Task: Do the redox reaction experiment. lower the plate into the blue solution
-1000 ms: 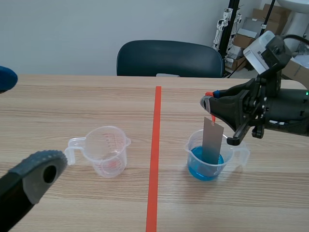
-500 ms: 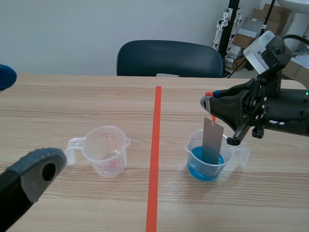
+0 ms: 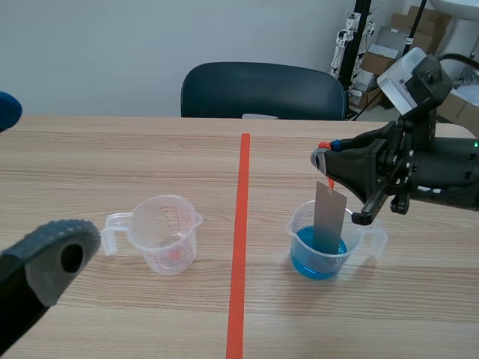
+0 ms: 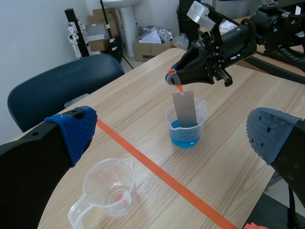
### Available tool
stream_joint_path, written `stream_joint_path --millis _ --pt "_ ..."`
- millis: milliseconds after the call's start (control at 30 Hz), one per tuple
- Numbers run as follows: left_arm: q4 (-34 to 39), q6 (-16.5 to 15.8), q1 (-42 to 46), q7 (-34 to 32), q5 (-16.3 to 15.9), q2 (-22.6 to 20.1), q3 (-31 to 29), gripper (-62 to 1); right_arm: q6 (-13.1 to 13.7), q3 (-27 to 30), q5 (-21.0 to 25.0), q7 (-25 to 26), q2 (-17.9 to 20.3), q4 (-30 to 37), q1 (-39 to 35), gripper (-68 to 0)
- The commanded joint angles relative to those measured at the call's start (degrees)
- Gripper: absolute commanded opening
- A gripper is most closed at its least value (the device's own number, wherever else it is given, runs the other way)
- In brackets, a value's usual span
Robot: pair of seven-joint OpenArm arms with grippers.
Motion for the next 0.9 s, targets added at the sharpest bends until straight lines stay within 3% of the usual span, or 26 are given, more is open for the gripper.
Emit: stream_joint_path --millis 0,400,867 --pt "1.07 0.31 0.09 -0.42 -0.33 0.42 -0.07 1.4 -0.2 0.68 0.22 0.85 0.28 0.55 0.79 -67.6" --pt "1.07 0.26 0.09 3.76 0.11 0.42 -0.04 1.4 -0.2 0.68 0.22 0.85 0.28 0.55 0.79 -67.6" --pt "1.07 -0.02 0.09 3.8 0.07 0.42 -0.04 1.4 -0.39 0.68 0.22 0.87 0.28 0.55 0.79 -67.6"
